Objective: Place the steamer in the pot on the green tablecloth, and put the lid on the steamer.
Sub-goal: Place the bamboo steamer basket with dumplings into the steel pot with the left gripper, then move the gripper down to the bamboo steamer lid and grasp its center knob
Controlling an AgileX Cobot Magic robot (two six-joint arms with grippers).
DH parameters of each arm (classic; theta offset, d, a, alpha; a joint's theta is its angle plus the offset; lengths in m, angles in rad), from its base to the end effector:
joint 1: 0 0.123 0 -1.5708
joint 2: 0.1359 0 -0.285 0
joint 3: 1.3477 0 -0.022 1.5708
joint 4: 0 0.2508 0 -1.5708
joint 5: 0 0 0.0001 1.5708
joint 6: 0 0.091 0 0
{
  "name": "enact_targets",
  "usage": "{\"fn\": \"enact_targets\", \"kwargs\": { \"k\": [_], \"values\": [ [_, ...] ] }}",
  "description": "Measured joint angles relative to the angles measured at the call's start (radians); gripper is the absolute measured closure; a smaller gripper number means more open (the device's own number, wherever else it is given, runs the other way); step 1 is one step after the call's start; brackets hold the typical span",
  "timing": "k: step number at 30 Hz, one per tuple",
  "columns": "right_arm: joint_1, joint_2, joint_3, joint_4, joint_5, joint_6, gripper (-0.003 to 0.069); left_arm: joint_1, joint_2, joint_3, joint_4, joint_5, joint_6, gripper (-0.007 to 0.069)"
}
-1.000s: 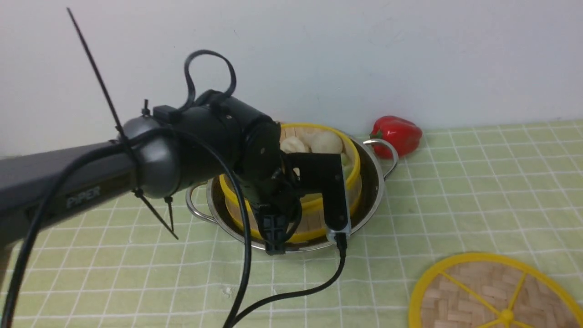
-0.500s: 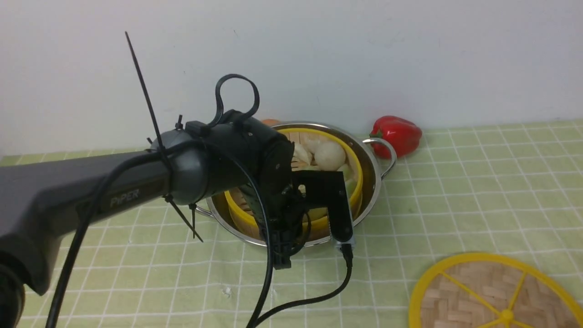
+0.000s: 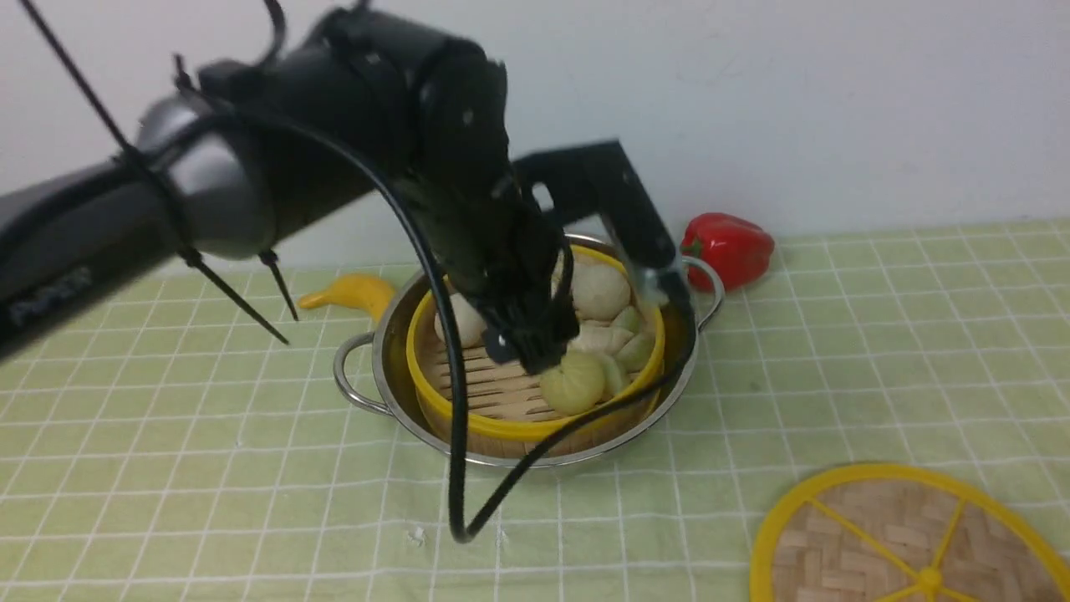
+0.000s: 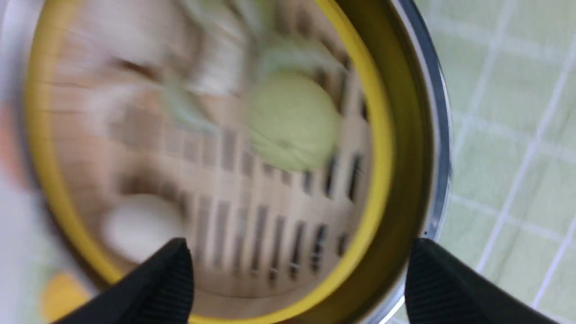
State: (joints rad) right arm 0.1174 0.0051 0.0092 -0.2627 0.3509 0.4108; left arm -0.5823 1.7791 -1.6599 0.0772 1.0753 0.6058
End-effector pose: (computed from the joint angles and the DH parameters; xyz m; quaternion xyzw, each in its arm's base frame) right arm 0.0543 -0.0018 0.1793 0.0454 0.7933 0.0497 0.6051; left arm 0.3276 -0.2083 0.3240 0.5527 0.8003 0.0399 0.2291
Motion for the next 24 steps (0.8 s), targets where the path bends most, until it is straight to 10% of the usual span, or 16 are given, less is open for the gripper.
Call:
{"fn": "enact_targets", "kwargs": {
  "k": [3, 11, 24],
  "values": [
    [0.000, 0.000, 0.000, 0.000, 0.000, 0.000, 0.0417, 0.000, -0.056, -0.068, 0.000, 0.037, -0.143, 0.0127],
    [0.000, 0.000, 0.000, 0.001, 0.000, 0.000, 0.0417, 0.001, -0.265, -0.113, 0.045, 0.135, -0.437, 0.0624],
    [0.000, 0.000, 0.000, 0.000, 0.000, 0.000, 0.0417, 0.003, -0.415, -0.117, 0.131, 0.140, -0.518, 0.0643]
  ]
}}
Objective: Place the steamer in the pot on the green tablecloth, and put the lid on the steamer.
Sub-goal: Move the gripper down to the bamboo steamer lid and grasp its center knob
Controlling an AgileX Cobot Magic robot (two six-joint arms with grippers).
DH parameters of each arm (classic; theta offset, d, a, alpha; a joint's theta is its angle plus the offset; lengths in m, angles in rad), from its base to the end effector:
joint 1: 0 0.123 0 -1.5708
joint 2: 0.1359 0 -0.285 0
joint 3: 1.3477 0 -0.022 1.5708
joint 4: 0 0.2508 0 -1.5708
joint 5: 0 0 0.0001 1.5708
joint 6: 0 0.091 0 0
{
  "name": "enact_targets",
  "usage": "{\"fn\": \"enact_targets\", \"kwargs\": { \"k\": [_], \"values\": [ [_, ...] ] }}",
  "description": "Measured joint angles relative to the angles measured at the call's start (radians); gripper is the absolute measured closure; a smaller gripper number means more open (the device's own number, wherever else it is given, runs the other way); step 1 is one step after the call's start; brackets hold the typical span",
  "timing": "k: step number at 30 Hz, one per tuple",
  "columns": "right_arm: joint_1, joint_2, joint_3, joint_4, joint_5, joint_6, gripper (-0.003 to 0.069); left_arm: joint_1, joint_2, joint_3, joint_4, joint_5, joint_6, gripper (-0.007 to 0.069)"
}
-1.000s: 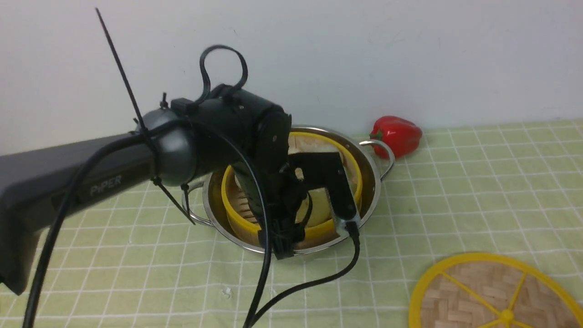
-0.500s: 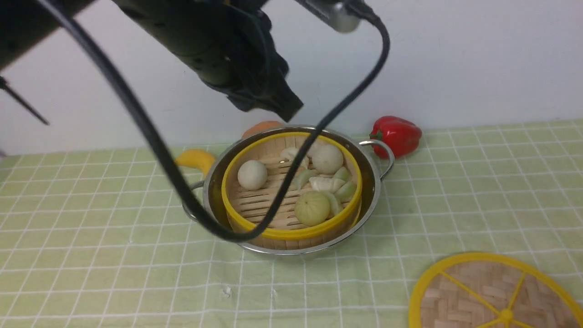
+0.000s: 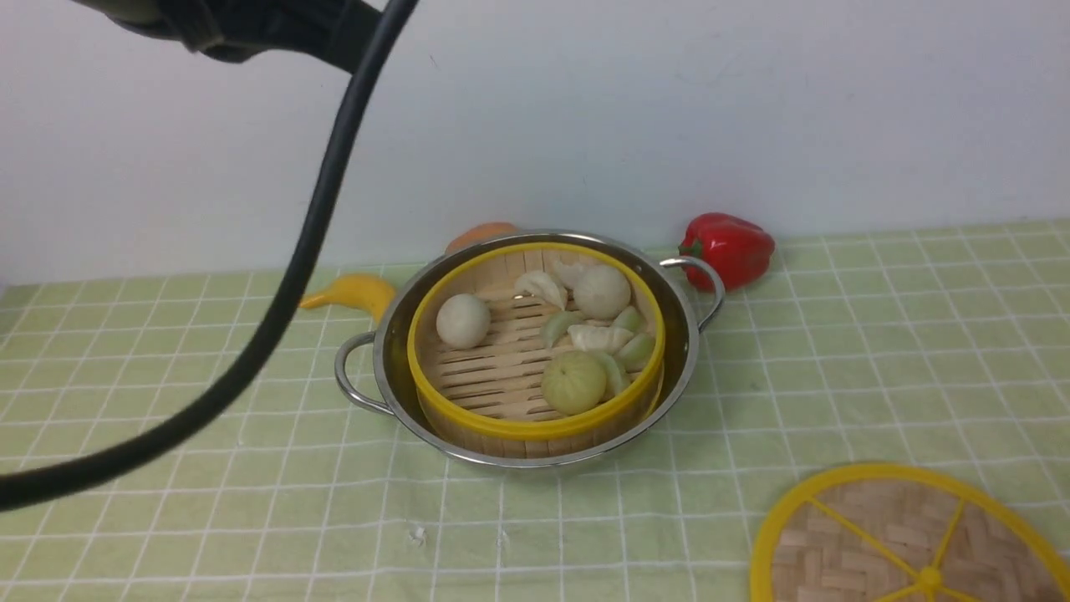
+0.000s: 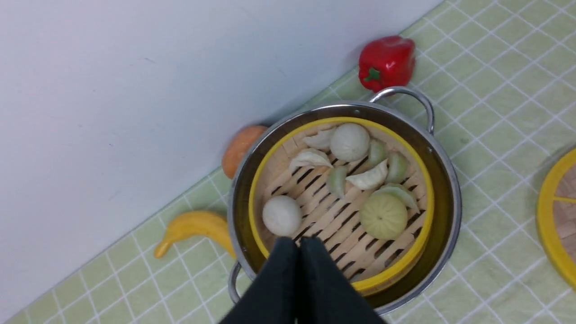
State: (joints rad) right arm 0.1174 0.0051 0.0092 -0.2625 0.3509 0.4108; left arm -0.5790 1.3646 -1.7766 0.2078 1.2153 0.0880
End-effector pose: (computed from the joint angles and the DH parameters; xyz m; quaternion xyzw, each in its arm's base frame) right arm 0.0543 -0.0018 0.1793 0.0454 0.7933 0.0498 0.6051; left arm 0.2250 -0.1261 0.4885 0.2893 0.8577 0.0002 0.4250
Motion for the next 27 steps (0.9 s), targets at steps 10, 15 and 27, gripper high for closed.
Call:
{"fn": "enact_targets", "kwargs": {
  "k": [10, 15, 27],
  "values": [
    [0.000, 0.000, 0.000, 0.000, 0.000, 0.000, 0.0417, 0.261, -0.210, 0.562, -0.102, -0.438, 0.000, 0.0633],
    [0.000, 0.000, 0.000, 0.001, 0.000, 0.000, 0.0417, 0.508, -0.572, 1.067, -0.177, -0.711, 0.001, 0.0633],
    [0.000, 0.000, 0.000, 0.001, 0.000, 0.000, 0.0417, 0.761, -1.187, 1.697, -0.196, -0.878, -0.010, 0.0612]
  ]
}}
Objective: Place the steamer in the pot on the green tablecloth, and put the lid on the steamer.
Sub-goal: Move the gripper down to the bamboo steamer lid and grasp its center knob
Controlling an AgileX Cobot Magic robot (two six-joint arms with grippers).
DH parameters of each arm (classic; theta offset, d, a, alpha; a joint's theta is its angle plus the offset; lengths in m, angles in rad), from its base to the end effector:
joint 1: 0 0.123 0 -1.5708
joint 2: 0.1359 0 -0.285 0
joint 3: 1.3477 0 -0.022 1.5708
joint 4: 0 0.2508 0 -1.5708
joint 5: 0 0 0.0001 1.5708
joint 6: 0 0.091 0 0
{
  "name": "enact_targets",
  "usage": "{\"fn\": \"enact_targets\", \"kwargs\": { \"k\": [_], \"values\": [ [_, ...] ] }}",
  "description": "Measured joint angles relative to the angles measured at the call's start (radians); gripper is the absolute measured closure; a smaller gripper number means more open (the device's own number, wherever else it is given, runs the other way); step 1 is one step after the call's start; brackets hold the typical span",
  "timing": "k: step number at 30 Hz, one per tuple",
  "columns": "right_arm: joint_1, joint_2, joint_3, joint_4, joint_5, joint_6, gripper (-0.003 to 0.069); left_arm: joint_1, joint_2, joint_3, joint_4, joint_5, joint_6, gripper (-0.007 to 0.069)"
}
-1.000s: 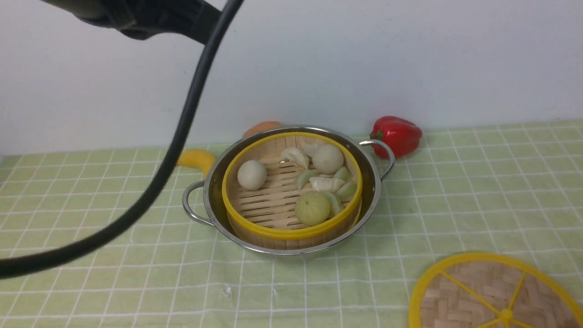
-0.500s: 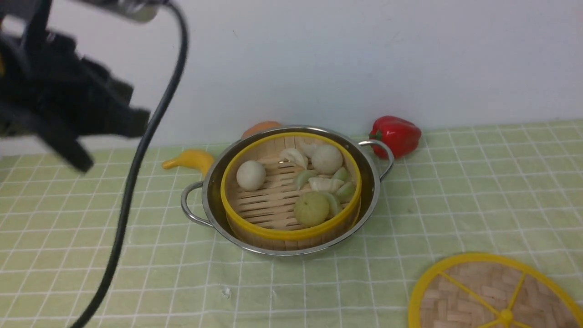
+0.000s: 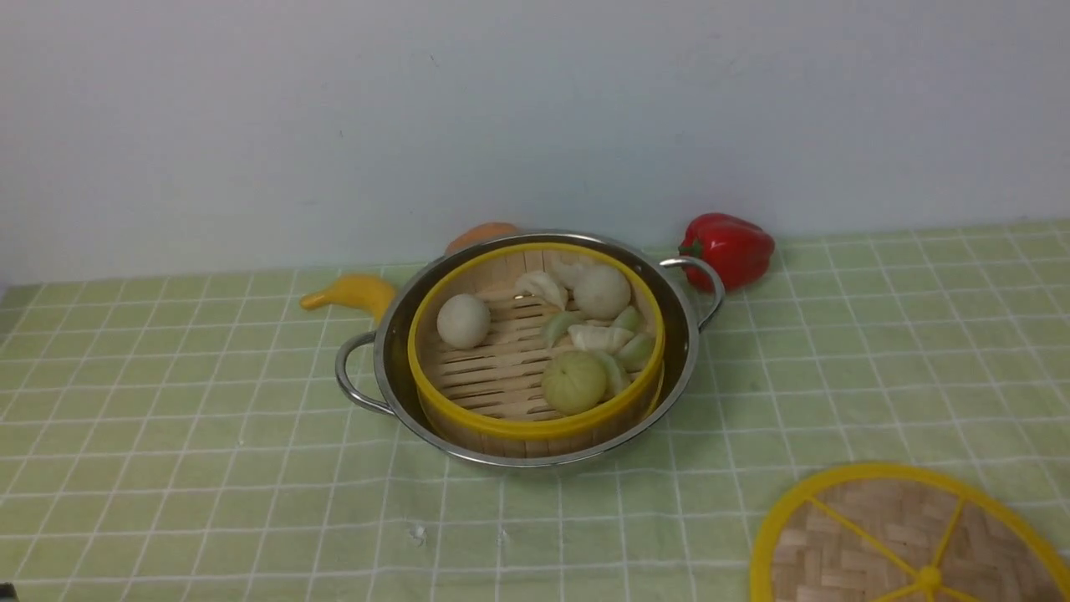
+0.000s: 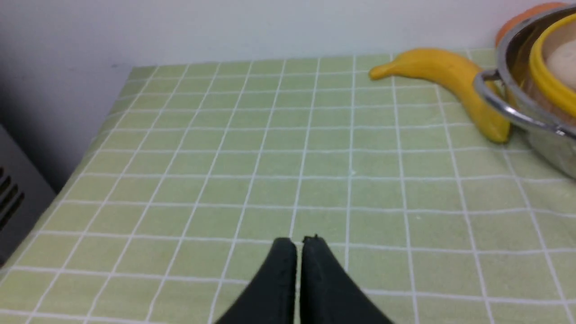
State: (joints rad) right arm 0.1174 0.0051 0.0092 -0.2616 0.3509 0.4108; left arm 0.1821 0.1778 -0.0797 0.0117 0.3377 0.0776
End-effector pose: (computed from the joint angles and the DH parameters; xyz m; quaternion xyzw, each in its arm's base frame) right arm 0.0543 -0.0018 0.1793 0.0457 0.7933 0.0501 0.6051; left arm 0.0643 0.0122 0.1990 -0.0394 0.8181 0.0790 0.5683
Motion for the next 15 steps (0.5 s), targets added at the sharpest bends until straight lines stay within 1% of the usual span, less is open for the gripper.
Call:
{"fn": "enact_targets", "kwargs": {
  "k": [2, 5, 15],
  "values": [
    [0.000, 0.000, 0.000, 0.000, 0.000, 0.000, 0.0417, 0.011, -0.092, 0.054, -0.001, 0.003, -0.003, 0.0604],
    [0.000, 0.000, 0.000, 0.000, 0.000, 0.000, 0.0417, 0.012, -0.156, 0.082, -0.002, 0.014, -0.006, 0.0602],
    [0.000, 0.000, 0.000, -0.001, -0.001, 0.000, 0.0417, 0.012, -0.176, 0.087, -0.006, 0.022, -0.006, 0.0581]
  ]
}}
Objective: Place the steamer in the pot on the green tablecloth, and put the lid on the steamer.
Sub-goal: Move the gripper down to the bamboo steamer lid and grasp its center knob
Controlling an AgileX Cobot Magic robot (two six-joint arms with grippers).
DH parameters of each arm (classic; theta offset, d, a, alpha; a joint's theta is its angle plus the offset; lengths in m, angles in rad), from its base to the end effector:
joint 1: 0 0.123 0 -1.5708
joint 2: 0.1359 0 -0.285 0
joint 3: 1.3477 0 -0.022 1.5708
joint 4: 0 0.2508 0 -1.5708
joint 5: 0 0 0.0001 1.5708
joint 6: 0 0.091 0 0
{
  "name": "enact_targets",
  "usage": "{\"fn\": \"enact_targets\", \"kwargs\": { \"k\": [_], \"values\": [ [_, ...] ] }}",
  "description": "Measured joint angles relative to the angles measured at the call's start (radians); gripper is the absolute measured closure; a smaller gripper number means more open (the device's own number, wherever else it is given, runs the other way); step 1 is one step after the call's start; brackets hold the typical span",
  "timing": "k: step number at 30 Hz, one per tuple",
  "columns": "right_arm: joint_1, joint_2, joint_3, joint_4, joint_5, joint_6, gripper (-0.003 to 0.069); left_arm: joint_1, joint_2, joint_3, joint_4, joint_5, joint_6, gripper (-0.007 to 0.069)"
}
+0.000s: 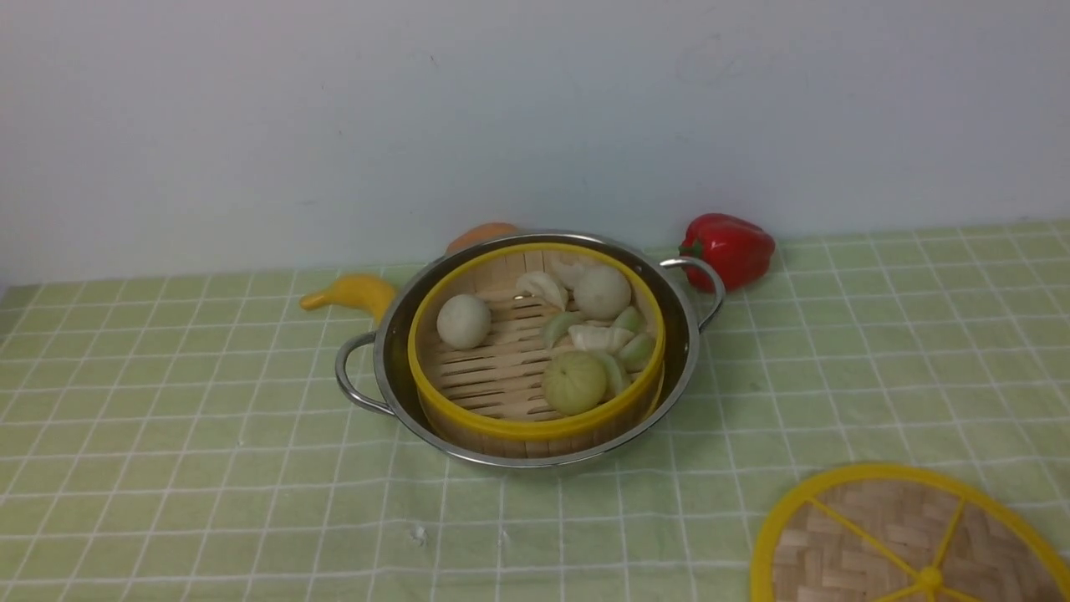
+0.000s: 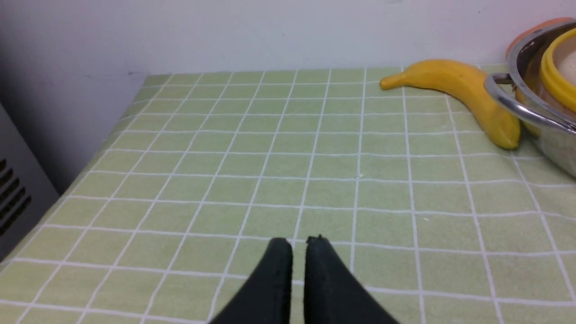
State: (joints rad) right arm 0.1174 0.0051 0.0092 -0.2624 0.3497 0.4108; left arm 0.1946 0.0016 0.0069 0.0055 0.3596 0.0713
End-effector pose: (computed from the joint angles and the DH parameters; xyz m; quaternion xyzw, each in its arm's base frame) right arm 0.0544 -0.0018 0.1794 0.0453 0.7929 0.0500 0.6056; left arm 0.0523 0.0105 0.1784 -0.0478 0.7977 0.0820 0.5955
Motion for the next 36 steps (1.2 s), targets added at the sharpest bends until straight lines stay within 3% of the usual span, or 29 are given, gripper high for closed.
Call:
{"fn": "enact_targets", "kwargs": {
  "k": [17, 25, 31, 36],
  "values": [
    [0.000, 0.000, 0.000, -0.005, 0.001, 0.000, 0.0417, 0.000, 0.000, 0.000, 0.000, 0.002, 0.000, 0.0557],
    [0.000, 0.000, -0.069, 0.029, 0.013, 0.069, 0.0417, 0.000, 0.000, 0.000, 0.000, 0.002, 0.000, 0.0537],
    [0.000, 0.074, -0.345, 0.108, 0.172, 0.027, 0.0417, 0.000, 0.000, 0.000, 0.001, 0.002, 0.000, 0.0524],
    [0.000, 0.201, -0.542, 0.210, 0.406, -0.118, 0.0417, 0.000, 0.000, 0.000, 0.001, 0.002, 0.000, 0.0510]
  ]
}}
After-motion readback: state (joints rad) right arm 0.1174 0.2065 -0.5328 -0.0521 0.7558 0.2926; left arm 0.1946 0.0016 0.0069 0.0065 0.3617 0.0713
